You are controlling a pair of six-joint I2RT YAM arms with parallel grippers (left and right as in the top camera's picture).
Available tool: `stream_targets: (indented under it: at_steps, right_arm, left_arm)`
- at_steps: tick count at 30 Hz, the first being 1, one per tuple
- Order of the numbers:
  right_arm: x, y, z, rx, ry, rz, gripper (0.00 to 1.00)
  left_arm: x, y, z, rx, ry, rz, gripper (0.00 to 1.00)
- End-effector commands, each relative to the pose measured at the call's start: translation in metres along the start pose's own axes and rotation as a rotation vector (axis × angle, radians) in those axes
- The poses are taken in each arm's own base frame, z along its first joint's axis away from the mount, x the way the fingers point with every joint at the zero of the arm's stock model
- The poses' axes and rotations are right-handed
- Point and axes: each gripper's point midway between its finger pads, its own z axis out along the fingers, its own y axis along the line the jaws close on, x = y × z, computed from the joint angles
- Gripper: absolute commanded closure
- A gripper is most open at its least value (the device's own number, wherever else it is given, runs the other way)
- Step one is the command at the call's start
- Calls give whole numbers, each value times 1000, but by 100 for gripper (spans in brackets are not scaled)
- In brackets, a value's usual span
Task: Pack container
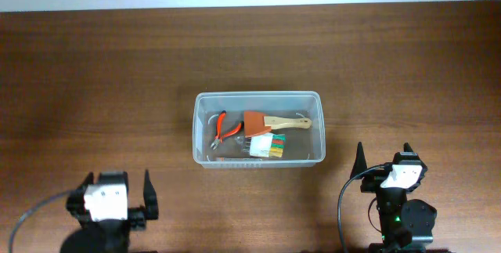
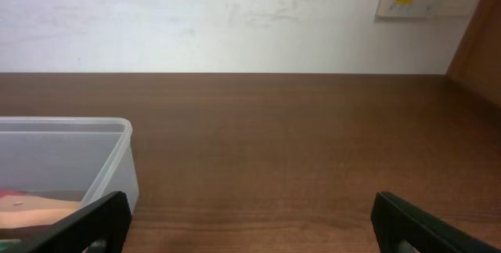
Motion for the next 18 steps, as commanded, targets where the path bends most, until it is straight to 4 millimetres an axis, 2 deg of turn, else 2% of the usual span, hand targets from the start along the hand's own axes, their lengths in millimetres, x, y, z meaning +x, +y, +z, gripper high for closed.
stream_targets:
  at_steps: [1,5,12,18]
  right_arm:
    - [3,1,1,-6,1,-2,1]
    - [4,1,1,-6,2,-2,1]
    - [4,1,1,-6,2,-2,2]
    - [4,1,1,-6,2,-2,1]
  left_arm:
    - [19,-18,6,80,-49,-8,1]
    - [19,-19,29,68,-136,-9,1]
    - [1,-18,61,33,-373,-14,1]
    - [19,-22,80,27,-421,-15,1]
